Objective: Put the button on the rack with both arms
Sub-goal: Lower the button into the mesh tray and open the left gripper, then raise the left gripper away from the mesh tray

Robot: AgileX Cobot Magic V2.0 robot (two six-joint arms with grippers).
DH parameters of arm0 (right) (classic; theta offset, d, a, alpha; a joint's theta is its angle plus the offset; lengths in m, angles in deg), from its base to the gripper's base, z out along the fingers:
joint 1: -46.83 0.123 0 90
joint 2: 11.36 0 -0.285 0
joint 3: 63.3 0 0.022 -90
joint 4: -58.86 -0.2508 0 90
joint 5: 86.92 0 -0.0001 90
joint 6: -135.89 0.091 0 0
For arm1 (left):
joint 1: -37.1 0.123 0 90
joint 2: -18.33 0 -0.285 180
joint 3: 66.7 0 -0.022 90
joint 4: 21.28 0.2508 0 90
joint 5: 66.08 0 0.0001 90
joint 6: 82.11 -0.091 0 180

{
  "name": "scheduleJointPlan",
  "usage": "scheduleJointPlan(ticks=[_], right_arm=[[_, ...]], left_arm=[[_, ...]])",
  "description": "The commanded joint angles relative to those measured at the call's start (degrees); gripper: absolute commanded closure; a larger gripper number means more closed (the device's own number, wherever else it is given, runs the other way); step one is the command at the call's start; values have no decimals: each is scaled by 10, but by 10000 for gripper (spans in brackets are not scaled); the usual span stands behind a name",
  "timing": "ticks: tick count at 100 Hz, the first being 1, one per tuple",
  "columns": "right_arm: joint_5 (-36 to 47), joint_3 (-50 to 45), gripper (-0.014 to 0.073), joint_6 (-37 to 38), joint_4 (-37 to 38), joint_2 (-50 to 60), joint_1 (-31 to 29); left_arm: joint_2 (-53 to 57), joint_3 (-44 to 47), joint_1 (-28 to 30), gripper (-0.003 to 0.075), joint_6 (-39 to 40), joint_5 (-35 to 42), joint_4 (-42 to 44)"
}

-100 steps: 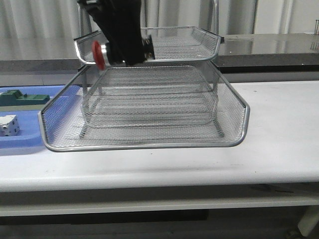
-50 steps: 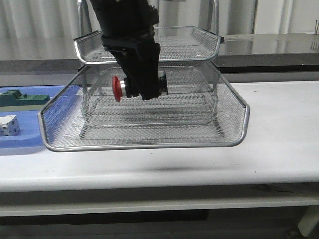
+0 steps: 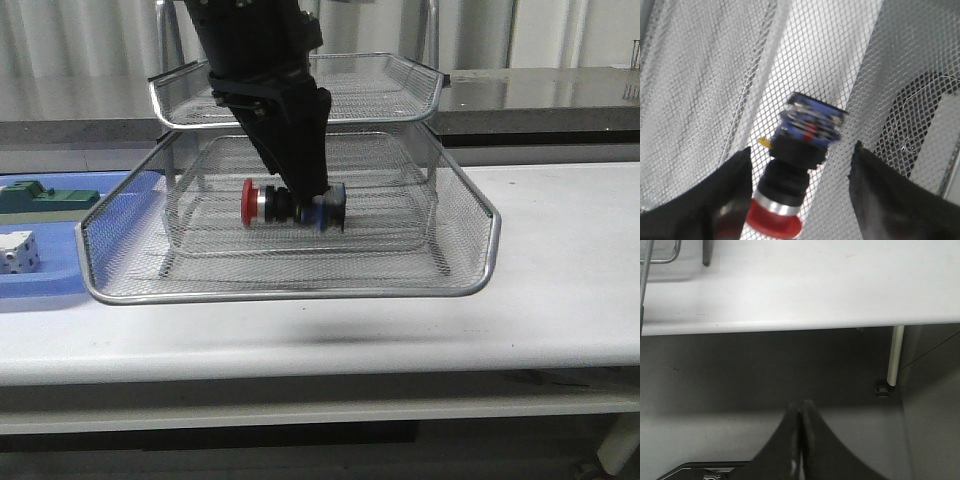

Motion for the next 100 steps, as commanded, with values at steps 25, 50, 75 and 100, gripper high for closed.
scheduleJointPlan(ticks=[25, 50, 75, 100], right_arm=[[28, 20, 662, -3, 12, -2, -2], [27, 20, 662, -3, 12, -2, -2], [27, 20, 662, -3, 12, -2, -2], [27, 20, 662, -3, 12, -2, -2]], left_arm=[[33, -20, -3, 307, 12, -5, -11], [63, -36, -1, 311, 44, -38, -16], [145, -36, 40, 311, 93, -46, -16], [235, -15, 122, 313, 111, -44, -16]])
